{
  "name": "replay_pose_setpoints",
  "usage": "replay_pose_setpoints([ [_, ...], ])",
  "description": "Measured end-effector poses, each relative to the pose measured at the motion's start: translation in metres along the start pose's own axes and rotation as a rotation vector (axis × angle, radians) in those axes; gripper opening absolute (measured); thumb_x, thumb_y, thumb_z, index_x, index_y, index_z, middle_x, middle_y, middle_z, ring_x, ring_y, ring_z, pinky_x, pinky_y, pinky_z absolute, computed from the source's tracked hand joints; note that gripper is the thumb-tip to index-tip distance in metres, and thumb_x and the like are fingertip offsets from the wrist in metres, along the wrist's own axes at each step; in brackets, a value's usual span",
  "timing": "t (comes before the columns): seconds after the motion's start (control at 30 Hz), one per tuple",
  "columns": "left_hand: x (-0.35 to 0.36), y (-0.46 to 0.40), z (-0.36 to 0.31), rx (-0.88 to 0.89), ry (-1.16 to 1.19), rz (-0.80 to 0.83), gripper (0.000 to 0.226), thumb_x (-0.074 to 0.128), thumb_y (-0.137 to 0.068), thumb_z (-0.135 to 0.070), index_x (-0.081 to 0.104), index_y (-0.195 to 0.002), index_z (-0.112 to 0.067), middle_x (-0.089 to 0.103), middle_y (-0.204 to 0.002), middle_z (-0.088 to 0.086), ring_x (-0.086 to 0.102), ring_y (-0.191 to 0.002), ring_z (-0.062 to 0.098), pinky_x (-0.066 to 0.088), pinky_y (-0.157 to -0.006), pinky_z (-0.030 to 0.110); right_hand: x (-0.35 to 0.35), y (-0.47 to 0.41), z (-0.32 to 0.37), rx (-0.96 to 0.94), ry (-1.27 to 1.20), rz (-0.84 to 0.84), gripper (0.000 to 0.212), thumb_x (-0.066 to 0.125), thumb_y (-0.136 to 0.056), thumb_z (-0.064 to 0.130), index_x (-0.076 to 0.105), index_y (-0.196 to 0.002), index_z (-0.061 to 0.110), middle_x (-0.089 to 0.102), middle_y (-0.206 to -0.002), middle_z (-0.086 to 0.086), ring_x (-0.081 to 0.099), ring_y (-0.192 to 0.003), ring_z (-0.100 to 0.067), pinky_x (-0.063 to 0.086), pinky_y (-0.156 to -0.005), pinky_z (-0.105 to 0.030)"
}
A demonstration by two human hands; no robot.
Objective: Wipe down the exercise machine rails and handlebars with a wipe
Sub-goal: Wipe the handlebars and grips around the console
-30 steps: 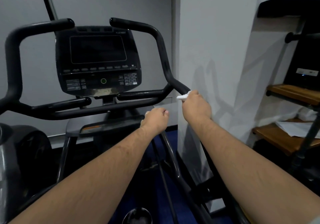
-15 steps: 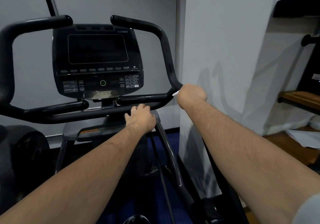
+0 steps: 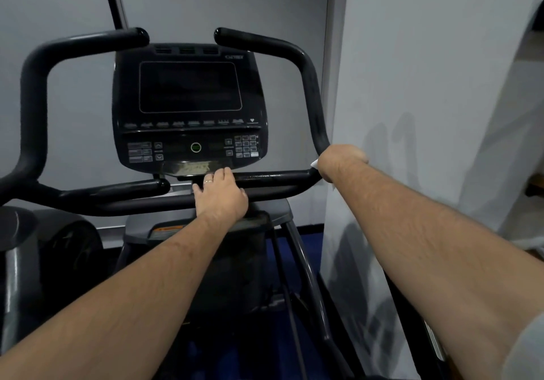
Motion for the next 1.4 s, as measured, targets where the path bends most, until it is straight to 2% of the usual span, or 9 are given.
replay_pose_setpoints([
  [0.2, 0.000, 0.002, -0.003, 0.068, -0.087, -0.041, 0.065, 0.042, -0.093, -0.024, 0.023, -0.154, -0.010, 0.035, -0.155, 0.003, 0.030, -0.142, 0.026, 0.017, -0.119, 0.053, 0.005, -0.023, 0.016, -0.102, 0.094, 0.043, 0.064, 0.054, -0.097, 0.009, 0.043, -0.149, 0.045, 0.048, -0.148, 0.002, 0.058, -0.119, -0.027, 0.049, -0.066, -0.039],
  [0.4, 0.001, 0.003, 0.001, 0.085, -0.037, -0.026, 0.071, 0.044, -0.088, -0.022, 0.022, -0.155, -0.012, 0.031, -0.157, 0.000, 0.030, -0.142, 0.025, 0.016, -0.119, 0.053, -0.008, -0.017, 0.017, 0.046, -0.055, -0.277, 0.037, 0.055, -0.093, 0.023, 0.061, -0.127, 0.008, 0.066, -0.120, -0.013, 0.062, -0.109, -0.032, 0.051, -0.095, -0.043],
  [0.53, -0.001, 0.001, 0.003, 0.110, -0.027, -0.013, 0.068, 0.044, -0.088, -0.022, 0.027, -0.153, -0.015, 0.036, -0.154, -0.001, 0.031, -0.142, 0.025, 0.014, -0.120, 0.053, -0.008, 0.012, 0.072, -0.276, -0.174, -0.644, 0.033, 0.044, -0.091, 0.007, 0.061, -0.119, 0.007, 0.059, -0.121, -0.014, 0.049, -0.117, -0.031, 0.045, -0.099, -0.042],
  [0.7, -0.012, -0.009, 0.010, 0.146, -0.064, 0.001, 0.055, 0.042, -0.091, -0.030, 0.041, -0.146, -0.023, 0.048, -0.147, -0.006, 0.041, -0.137, 0.021, 0.009, -0.119, 0.057, 0.035, 0.003, 0.068, -0.234, -0.587, -0.498, 0.024, 0.048, -0.094, -0.001, 0.056, -0.114, 0.011, 0.057, -0.094, -0.006, 0.056, -0.086, -0.024, 0.044, -0.068, -0.035],
  [0.8, -0.008, -0.009, 0.013, 0.139, -0.051, 0.026, 0.060, 0.043, -0.091, -0.031, 0.035, -0.150, -0.026, 0.043, -0.151, -0.008, 0.037, -0.139, 0.020, 0.007, -0.119, 0.057, 0.044, 0.003, 0.086, -0.288, -0.575, -0.448, 0.026, 0.049, -0.096, 0.022, 0.063, -0.112, 0.008, 0.057, -0.098, -0.007, 0.058, -0.106, -0.031, 0.046, -0.091, -0.040],
  [0.93, -0.003, -0.005, 0.012, 0.132, -0.012, 0.031, 0.066, 0.045, -0.089, -0.024, 0.028, -0.154, -0.025, 0.036, -0.154, -0.010, 0.034, -0.140, 0.021, 0.008, -0.119, 0.058, 0.061, -0.002, 0.109, -0.305, -0.504, -0.305, 0.057, 0.035, -0.096, 0.036, 0.049, -0.139, 0.003, 0.044, -0.151, -0.016, 0.021, -0.151, -0.036, 0.008, -0.126, -0.050],
  [1.17, -0.002, -0.004, 0.013, 0.129, -0.007, 0.063, 0.071, 0.047, -0.087, -0.024, 0.024, -0.155, -0.027, 0.031, -0.157, -0.011, 0.031, -0.142, 0.022, 0.007, -0.119, 0.059, 0.050, 0.008, 0.123, -0.318, -0.580, -0.394, 0.043, 0.041, -0.095, 0.008, 0.051, -0.137, 0.006, 0.054, -0.141, -0.013, 0.039, -0.139, -0.031, 0.025, -0.121, -0.048],
  [1.3, -0.004, -0.003, 0.014, 0.124, -0.002, 0.097, 0.075, 0.049, -0.085, -0.023, 0.024, -0.155, -0.027, 0.028, -0.158, -0.012, 0.029, -0.143, 0.021, 0.007, -0.119, 0.059, 0.042, 0.029, 0.134, -0.350, -0.846, -0.432, 0.016, 0.042, -0.103, 0.013, 0.048, -0.119, 0.013, 0.063, -0.106, -0.009, 0.053, -0.120, -0.034, 0.048, -0.098, -0.048],
  [1.4, -0.005, -0.002, 0.014, 0.125, 0.034, 0.095, 0.072, 0.051, -0.083, -0.021, 0.030, -0.152, -0.026, 0.034, -0.155, -0.011, 0.033, -0.141, 0.022, 0.011, -0.118, 0.058, 0.034, 0.045, 0.164, -0.479, -0.834, -0.382, 0.011, 0.039, -0.105, 0.015, 0.050, -0.103, 0.016, 0.059, -0.095, -0.003, 0.053, -0.110, -0.030, 0.046, -0.083, -0.043],
])
Point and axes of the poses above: each hand's wrist, its own y-axis away from the middle knuckle, its own x-axis out of the palm, z = x × y, the point moved 10 cm from there along -y, towards the middle knuckle
